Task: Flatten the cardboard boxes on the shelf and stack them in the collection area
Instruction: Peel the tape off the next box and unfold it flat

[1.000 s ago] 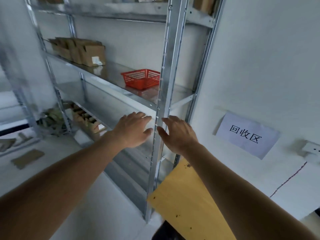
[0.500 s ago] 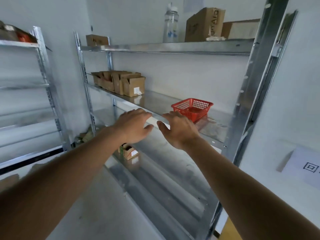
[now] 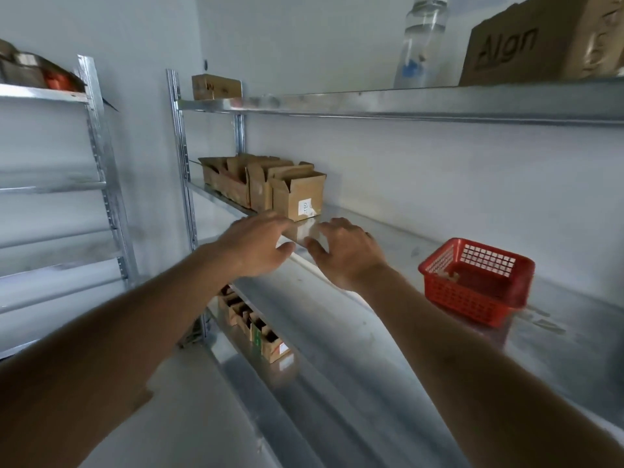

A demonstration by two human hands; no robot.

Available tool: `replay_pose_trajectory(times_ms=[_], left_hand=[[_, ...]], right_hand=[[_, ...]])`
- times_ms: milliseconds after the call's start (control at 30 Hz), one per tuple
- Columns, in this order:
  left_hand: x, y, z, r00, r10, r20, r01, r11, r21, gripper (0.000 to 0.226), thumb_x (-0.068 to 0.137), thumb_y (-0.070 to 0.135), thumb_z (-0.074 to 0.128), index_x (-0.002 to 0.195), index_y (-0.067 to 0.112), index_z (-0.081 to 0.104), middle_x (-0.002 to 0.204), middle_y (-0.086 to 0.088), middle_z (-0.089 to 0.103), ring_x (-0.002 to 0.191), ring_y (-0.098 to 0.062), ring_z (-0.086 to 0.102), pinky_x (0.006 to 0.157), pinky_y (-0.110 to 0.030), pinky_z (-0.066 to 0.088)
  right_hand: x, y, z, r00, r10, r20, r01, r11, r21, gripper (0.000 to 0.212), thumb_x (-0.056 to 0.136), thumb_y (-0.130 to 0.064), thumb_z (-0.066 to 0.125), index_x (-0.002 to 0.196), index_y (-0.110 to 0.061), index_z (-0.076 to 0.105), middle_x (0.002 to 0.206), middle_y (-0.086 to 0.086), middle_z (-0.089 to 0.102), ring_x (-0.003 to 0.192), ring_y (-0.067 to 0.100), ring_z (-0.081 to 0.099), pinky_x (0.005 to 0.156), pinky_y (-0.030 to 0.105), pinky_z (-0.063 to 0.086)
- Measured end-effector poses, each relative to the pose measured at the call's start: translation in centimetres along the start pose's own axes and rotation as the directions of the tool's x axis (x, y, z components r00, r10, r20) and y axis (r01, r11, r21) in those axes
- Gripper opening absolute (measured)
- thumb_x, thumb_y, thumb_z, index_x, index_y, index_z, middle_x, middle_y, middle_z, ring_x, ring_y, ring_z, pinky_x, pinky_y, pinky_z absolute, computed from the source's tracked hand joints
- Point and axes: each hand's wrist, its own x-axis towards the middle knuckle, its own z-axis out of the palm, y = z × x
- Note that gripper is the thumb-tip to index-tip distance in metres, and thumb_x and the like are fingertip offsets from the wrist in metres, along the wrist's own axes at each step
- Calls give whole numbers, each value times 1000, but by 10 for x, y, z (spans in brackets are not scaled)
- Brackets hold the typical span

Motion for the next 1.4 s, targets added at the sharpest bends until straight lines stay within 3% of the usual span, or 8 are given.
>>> replay_pose_trajectory(times_ms=[333,433,700,933,1067,1133,1233,1400], left_hand=[[148,-157,56,998,49,26,-48,998,-43,37,104,42,53,135,23,58,133,2,56,120,-20,56,100,-45,51],[196,-206,81,991,133,27,-130,988,-78,26,104,43,54,120,23,61,121,4,56,108,-16,58,91,-39,52],[305,-299,131,900,436,22,-422,882,-209,31,103,37,59,132,27,59,136,8,59,119,-14,60,92,-28,47],[360,-332,166,855,518,41,-505,847,-164,38,106,42,49,137,21,54,134,2,64,122,-17,60,96,-28,42],[372,-340,176,833,546,-91,-553,828,-89,22,102,36,57,116,20,63,113,3,67,106,-14,63,96,-31,49],[375,-339,177,840,530,-115,-540,836,-99,21,99,35,60,114,20,62,109,2,66,101,-16,62,97,-39,51],[379,-333,180,851,518,-85,-525,842,-121,27,101,36,56,120,17,60,111,-1,65,99,-16,61,96,-38,51],[381,-322,185,873,487,-22,-483,859,-172,28,105,34,52,124,13,57,117,-5,65,103,-17,63,87,-28,47]], right_hand=[[193,-13,101,998,47,35,-46,999,-27,55,103,-59,37,139,-24,58,144,7,56,131,30,55,106,44,44],[241,-15,137,993,117,26,-115,991,-62,53,103,-58,38,138,-24,58,142,7,57,128,29,56,102,44,45],[345,-35,206,947,294,-126,-304,951,-64,42,106,-50,41,139,-26,48,126,4,63,111,26,64,93,43,53],[410,-22,216,932,305,-197,-355,880,-315,54,101,-43,50,145,-11,48,160,15,39,153,31,29,127,45,25],[429,-13,222,943,309,-124,-333,854,-399,30,96,-42,63,118,-21,64,125,2,63,131,22,51,122,39,32],[431,-12,223,916,354,-188,-400,840,-366,10,95,-33,69,100,-28,62,100,-3,62,110,20,59,102,34,44],[432,-12,221,875,427,-228,-483,788,-381,26,92,-14,68,87,-28,48,76,-6,49,89,21,61,82,32,42],[421,-8,217,864,459,-206,-501,747,-438,28,91,-10,71,98,-26,49,71,-4,51,90,23,60,89,33,46]])
